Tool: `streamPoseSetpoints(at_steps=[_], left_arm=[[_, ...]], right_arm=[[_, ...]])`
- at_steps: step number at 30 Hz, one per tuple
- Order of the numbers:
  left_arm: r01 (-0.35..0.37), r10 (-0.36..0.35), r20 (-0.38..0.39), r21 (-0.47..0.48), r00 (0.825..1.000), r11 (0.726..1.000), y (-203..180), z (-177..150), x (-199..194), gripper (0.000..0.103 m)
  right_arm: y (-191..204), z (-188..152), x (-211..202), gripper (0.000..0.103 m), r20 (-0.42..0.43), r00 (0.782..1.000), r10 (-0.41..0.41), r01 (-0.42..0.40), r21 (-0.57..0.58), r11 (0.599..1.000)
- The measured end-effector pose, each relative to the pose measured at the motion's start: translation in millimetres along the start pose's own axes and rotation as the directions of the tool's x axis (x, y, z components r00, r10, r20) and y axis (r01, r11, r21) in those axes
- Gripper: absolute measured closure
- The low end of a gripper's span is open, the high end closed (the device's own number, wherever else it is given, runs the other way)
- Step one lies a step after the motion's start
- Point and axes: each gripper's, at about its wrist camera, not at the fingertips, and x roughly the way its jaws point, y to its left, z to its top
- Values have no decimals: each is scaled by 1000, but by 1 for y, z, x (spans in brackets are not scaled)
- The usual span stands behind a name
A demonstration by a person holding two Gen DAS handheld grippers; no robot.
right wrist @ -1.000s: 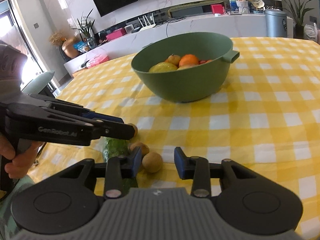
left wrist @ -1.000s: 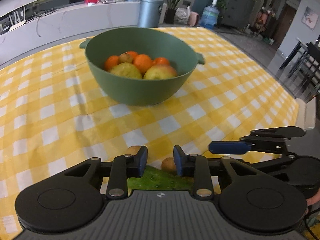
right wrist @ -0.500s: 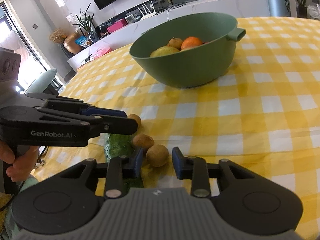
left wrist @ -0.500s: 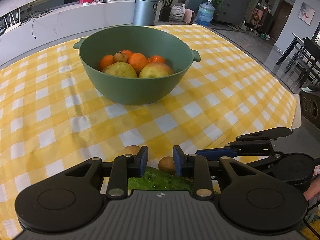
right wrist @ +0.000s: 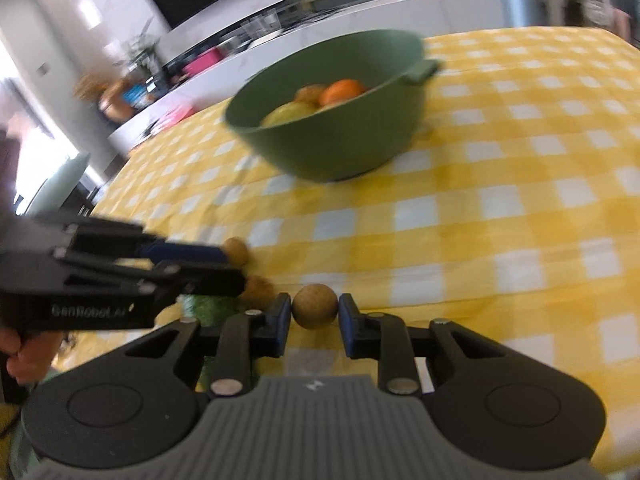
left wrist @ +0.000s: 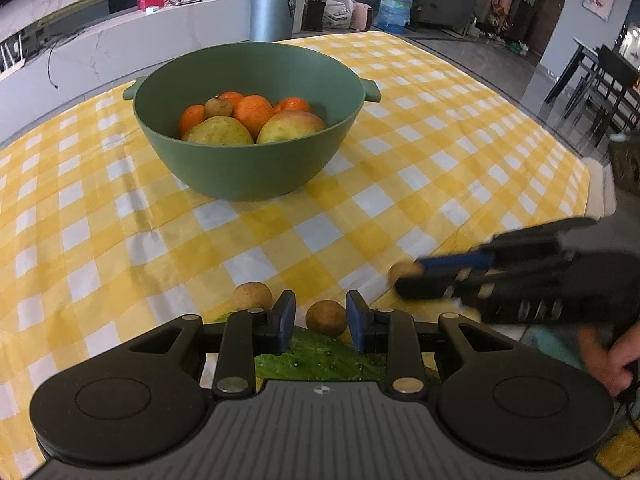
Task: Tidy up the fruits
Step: 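Grasp a brown kiwi with the left tool while the right tool grasps another kiwi, then carry both held kiwis into the green colander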
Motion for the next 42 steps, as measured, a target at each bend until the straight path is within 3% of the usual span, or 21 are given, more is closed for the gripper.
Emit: streamPoseSetpoints(at_steps=[4, 9, 13, 16, 28, 33, 42], left_arm=[[-19, 19, -10, 69, 1000, 997, -12, -1, 3, 69], [-83, 90, -29, 170, 996, 982, -30, -1, 11, 69], [-174, 198, -55, 289, 979, 941, -47, -2, 24, 69], [-202, 233, -58, 327, 971, 923, -52, -3, 28, 68], [-219, 244, -44, 311, 969, 925, -52, -4, 30, 74], [-204, 217, -17, 275, 976, 940, -50, -2, 25, 75], [-157, 150, 67, 125, 986, 980, -33, 9, 6, 75]], right_arm=[[-14, 3, -8, 81, 40, 999, -32, 29, 69, 997], [-16, 4, -5, 81, 31, 999, -33, 30, 92, 995], [-19, 4, -3, 81, 30, 999, -34, 31, 111, 993], [-22, 5, -3, 81, 27, 999, -29, 26, 132, 991], [-21, 4, 1, 81, 16, 999, -39, 37, 132, 991], [-21, 5, 2, 81, 13, 999, -43, 41, 128, 991], [-20, 5, -3, 81, 48, 998, -38, 31, 134, 990]])
